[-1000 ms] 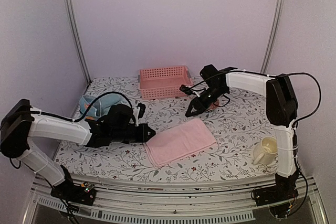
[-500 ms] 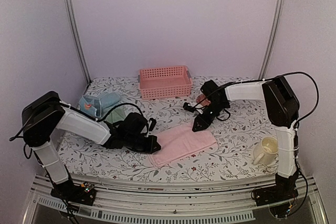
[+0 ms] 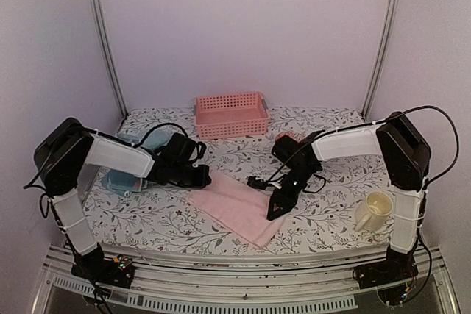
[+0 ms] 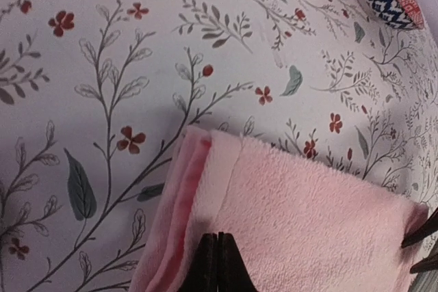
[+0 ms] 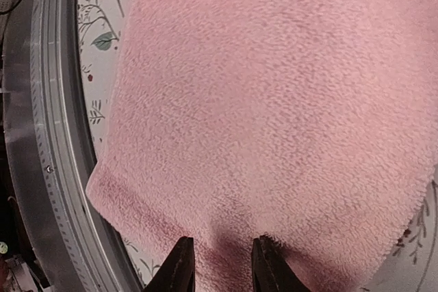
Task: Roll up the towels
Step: Rotate the towel at the center of the board.
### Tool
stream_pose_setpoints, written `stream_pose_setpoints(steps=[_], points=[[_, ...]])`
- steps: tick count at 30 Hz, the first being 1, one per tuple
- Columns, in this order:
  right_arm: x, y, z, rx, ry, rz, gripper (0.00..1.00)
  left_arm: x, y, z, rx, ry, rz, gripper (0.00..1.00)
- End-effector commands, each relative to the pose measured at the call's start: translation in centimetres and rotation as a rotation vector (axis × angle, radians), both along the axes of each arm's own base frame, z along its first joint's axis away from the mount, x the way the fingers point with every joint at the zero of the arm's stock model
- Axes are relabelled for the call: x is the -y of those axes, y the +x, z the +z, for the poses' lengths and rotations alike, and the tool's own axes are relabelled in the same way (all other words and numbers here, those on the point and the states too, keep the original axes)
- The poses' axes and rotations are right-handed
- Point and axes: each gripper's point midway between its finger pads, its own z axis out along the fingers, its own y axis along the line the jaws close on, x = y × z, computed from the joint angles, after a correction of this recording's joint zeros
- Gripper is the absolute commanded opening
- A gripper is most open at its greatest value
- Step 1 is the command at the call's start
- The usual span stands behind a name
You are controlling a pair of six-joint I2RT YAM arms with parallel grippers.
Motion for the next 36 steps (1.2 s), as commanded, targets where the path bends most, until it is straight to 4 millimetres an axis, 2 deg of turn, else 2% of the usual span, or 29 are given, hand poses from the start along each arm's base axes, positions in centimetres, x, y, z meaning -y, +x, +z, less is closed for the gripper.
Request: stream_pose_setpoints(steps=[1,3,5,7,9,12,16,19,21,23,25,29,31,36], points=[[-0.1,-0.9,3.9,-0.004,0.067,0.029,0.33,2.1,1.5,5.2,0.142,-0.012,-0.102,0.00],[-0.2,-0.4,5.9,-0.002,0.118,0.018,0.34,3.7,0.1,7.6,0.202,-0.059,-0.172,0.01],[0.0,0.0,7.6,-0.006,0.168,0.007,0.34,5.2,-2.2,9.3,0.235,-0.124,-0.246,0.01],[0.3,0.3,8.3,0.001,0.189,0.004,0.34,6.6,-5.0,9.8,0.222,-0.198,-0.322,0.00],[0.9,0.8,8.0,0.021,0.181,-0.008,0.34,7.7,-7.8,9.7,0.195,-0.267,-0.399,0.00],[1.8,2.0,7.5,0.021,0.184,-0.055,0.33,9.5,-11.5,9.0,0.193,-0.300,-0.523,0.00],[2.0,3.3,8.3,0.007,0.222,-0.098,0.31,12.8,-15.4,7.7,0.156,-0.319,-0.698,0.00],[2.0,4.0,8.5,0.036,0.219,-0.106,0.31,15.2,-18.2,5.8,0.112,-0.308,-0.829,0.00],[2.1,4.4,8.3,0.049,0.205,-0.117,0.31,15.8,-19.6,3.4,0.060,-0.274,-0.885,0.00],[2.3,4.4,8.2,0.048,0.197,-0.126,0.31,15.4,-19.8,1.5,0.005,-0.247,-0.877,0.00],[2.6,4.3,7.8,0.054,0.190,-0.127,0.31,14.3,-19.7,0.5,-0.005,-0.217,-0.859,0.00],[3.3,4.2,5.7,0.068,0.140,-0.133,0.31,11.3,-19.9,-1.9,-0.073,-0.113,-0.828,0.00],[3.4,4.1,5.3,0.061,0.135,-0.131,0.31,9.6,-20.1,-3.2,-0.113,-0.044,-0.804,0.00],[3.3,4.0,5.7,0.067,0.148,-0.127,0.31,5.4,-20.2,-4.0,-0.148,0.078,-0.720,0.00]])
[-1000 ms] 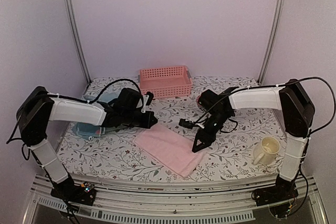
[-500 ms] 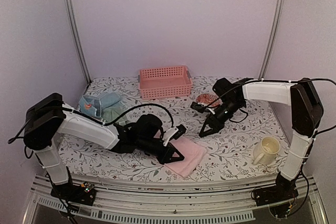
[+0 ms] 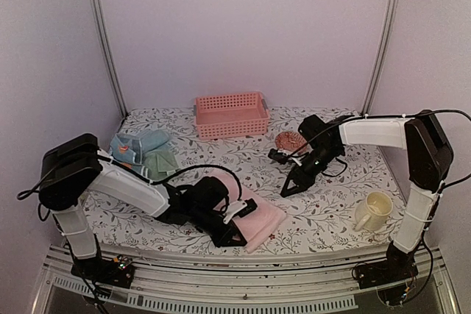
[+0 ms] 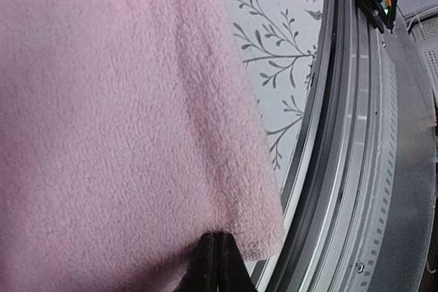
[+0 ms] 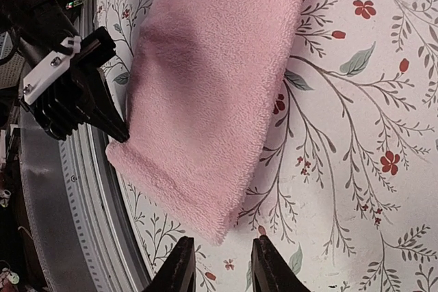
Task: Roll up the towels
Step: Rotate the towel at the center of the board.
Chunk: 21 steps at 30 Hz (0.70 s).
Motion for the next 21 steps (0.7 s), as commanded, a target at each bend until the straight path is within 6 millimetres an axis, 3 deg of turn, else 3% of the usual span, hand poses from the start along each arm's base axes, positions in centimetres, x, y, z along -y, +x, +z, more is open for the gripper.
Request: stream_pose_setpoints(steps=[1,3,7,11,13,16,18,19,20,21], points=[[0.0,0.6,0.4,0.044,0.009,-0.001,0.31,-6.2,-0.1,-2.6,-0.006,0.233,0.094,0.00],[0.0,0.8,0.7,0.063,0.005,-0.003,0.31,-7.3,0.3,-1.5,0.017,0.257,0.131,0.00],[0.0,1.5,2.7,0.117,0.016,-0.018,0.31,-8.0,2.1,3.5,0.123,0.174,0.213,0.00],[-0.1,3.4,7.1,0.296,0.055,-0.045,0.36,-11.3,8.0,7.4,0.204,0.109,0.484,0.17],[0.2,4.5,9.3,0.415,0.067,-0.076,0.39,-13.0,10.9,8.4,0.187,0.083,0.608,0.19],[1.5,7.4,11.8,0.618,0.028,-0.179,0.44,-14.0,14.0,8.7,0.171,0.088,0.706,0.19],[2.6,9.2,13.7,0.739,0.002,-0.253,0.57,-13.7,15.5,8.6,0.167,0.095,0.729,0.18],[3.1,9.9,14.6,0.779,0.003,-0.287,0.71,-13.4,16.3,8.5,0.160,0.100,0.736,0.18],[3.6,10.4,15.6,0.806,0.013,-0.316,0.93,-13.1,16.9,8.1,0.149,0.108,0.741,0.17],[4.0,10.8,16.4,0.802,0.037,-0.355,1.00,-12.7,17.6,7.8,0.142,0.114,0.747,0.17]])
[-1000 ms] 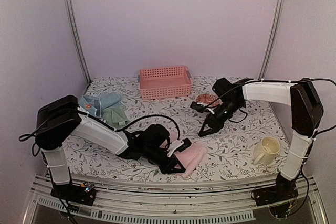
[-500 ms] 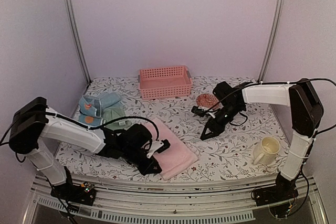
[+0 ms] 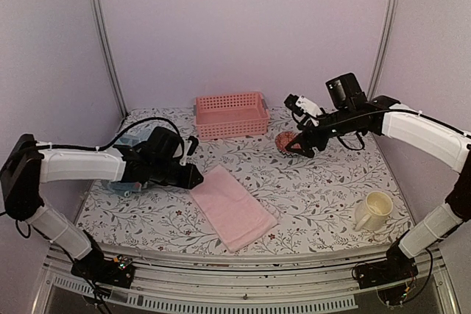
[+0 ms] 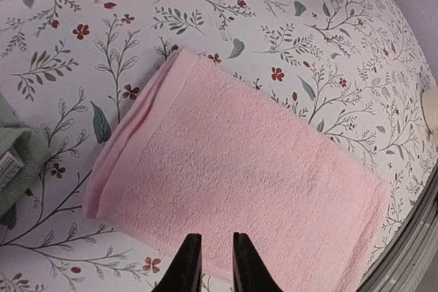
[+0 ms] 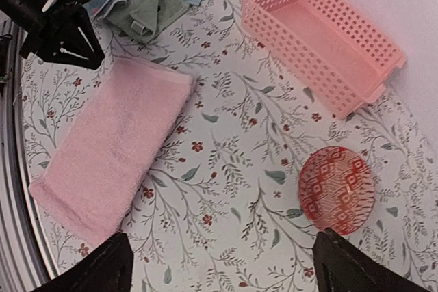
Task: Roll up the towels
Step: Rotate the towel at the center of the board.
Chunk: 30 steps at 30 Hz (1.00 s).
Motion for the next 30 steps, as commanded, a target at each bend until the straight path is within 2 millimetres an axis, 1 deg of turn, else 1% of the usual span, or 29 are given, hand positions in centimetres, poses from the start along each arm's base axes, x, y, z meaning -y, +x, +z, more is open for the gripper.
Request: stream_pose_setpoints(steps=[1,3,6,8,9,10,11,13,14,16,19,21,23,25,27,29,30], points=[[2.3,3.9,4.0,0.158,0.071,-0.170,0.99,1.2,2.9,-0.9,-0.039,0.008,0.047,0.16],[1.8,3.0,4.1,0.113,0.125,-0.118,0.99,2.2,3.9,-1.9,-0.058,0.013,0.038,0.15],[1.1,1.4,3.1,0.056,0.138,-0.035,1.00,3.9,5.1,-4.2,-0.101,0.027,0.009,0.13],[0.9,0.6,2.2,0.024,0.135,-0.005,0.97,5.2,5.7,-5.6,-0.128,0.028,-0.019,0.12],[0.9,0.2,1.9,0.012,0.136,0.010,0.95,6.2,6.2,-5.9,-0.133,0.015,-0.037,0.12],[0.8,-0.2,1.7,0.003,0.133,0.029,0.95,7.0,6.2,-6.2,-0.143,0.002,-0.056,0.12],[0.8,-0.6,1.8,0.001,0.136,0.043,0.95,7.9,6.1,-7.6,-0.167,0.003,-0.077,0.12],[0.9,-1.4,1.3,-0.006,0.137,0.068,0.95,9.5,6.3,-8.3,-0.171,-0.008,-0.098,0.12],[0.9,-1.7,1.4,-0.004,0.141,0.077,0.94,10.3,6.5,-8.9,-0.176,-0.007,-0.104,0.12],[1.0,-2.0,1.6,0.005,0.145,0.087,0.94,11.6,7.6,-9.6,-0.177,-0.016,-0.114,0.13],[1.1,-2.0,1.4,-0.001,0.129,0.086,0.92,12.7,9.3,-10.8,-0.179,-0.019,-0.114,0.13],[1.2,-2.0,1.0,-0.013,0.116,0.086,0.91,13.2,10.2,-11.1,-0.172,-0.027,-0.116,0.13],[1.3,-2.1,0.7,-0.024,0.109,0.087,0.90,13.8,10.4,-10.6,-0.164,-0.048,-0.137,0.14],[1.4,-2.5,0.2,-0.031,0.101,0.097,0.88,14.4,10.6,-8.7,-0.117,-0.077,-0.168,0.14],[1.3,-2.9,-0.2,-0.036,0.100,0.120,0.85,14.5,10.3,-6.2,-0.057,-0.097,-0.189,0.14],[1.1,-4.0,-0.6,-0.052,0.112,0.175,0.80,14.7,9.8,-2.5,0.045,-0.115,-0.217,0.17],[1.0,-4.7,-0.6,-0.056,0.124,0.212,0.78,14.4,9.5,-1.1,0.089,-0.110,-0.217,0.18]])
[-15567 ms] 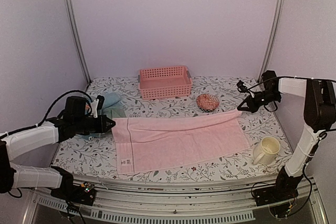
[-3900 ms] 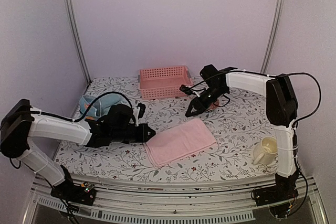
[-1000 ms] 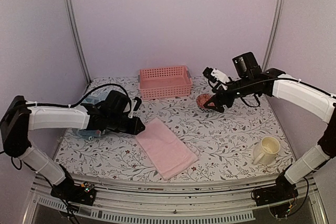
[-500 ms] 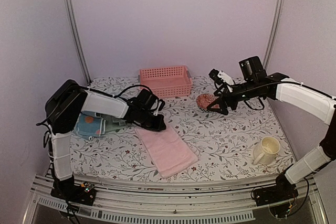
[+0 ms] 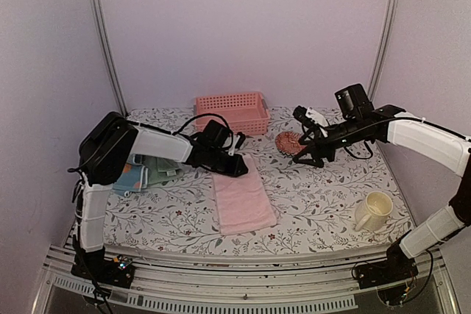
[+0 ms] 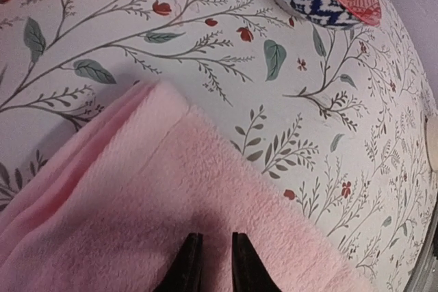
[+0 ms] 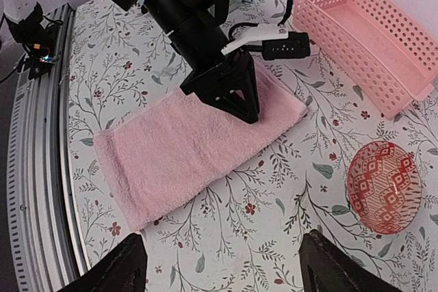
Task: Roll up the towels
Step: Rotate the towel at the center of the board, then pick up the towel from the center of the board.
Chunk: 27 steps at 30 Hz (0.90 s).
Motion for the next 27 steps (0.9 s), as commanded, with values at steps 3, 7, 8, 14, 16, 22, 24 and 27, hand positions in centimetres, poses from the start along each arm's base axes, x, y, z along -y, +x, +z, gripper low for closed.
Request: stream_pose_setpoints(steps=[3,7,8,14,16,22,24,27], points=[[-0.6,-4.3,-1.2,0.007,0.025,0.210,0.74,-1.1,-2.6,10.6,0.283,-0.045,-0.041,0.19],[-0.9,-6.0,-3.5,0.094,-0.086,0.289,0.67,-2.7,-6.8,13.0,0.397,-0.029,-0.059,0.20],[-1.0,-6.4,-4.0,0.109,-0.112,0.304,0.67,-3.0,-8.2,13.5,0.420,-0.023,-0.082,0.19],[-1.8,-8.2,-6.0,0.164,-0.171,0.388,0.65,-9.5,-9.1,14.8,0.538,0.043,0.224,0.24],[-2.7,-8.5,-7.2,0.204,-0.197,0.410,0.62,-12.7,-7.6,12.9,0.481,0.112,0.400,0.70],[-6.0,-10.0,-11.2,0.246,-0.294,0.493,0.54,-9.1,-10.5,10.3,0.435,0.135,0.022,0.47],[-6.7,-10.6,-12.2,0.243,-0.307,0.523,0.54,-9.4,-11.7,10.3,0.458,0.138,0.005,0.41],[-7.3,-11.5,-13.5,0.215,-0.310,0.559,0.54,-10.1,-13.6,10.1,0.489,0.145,-0.026,0.40]])
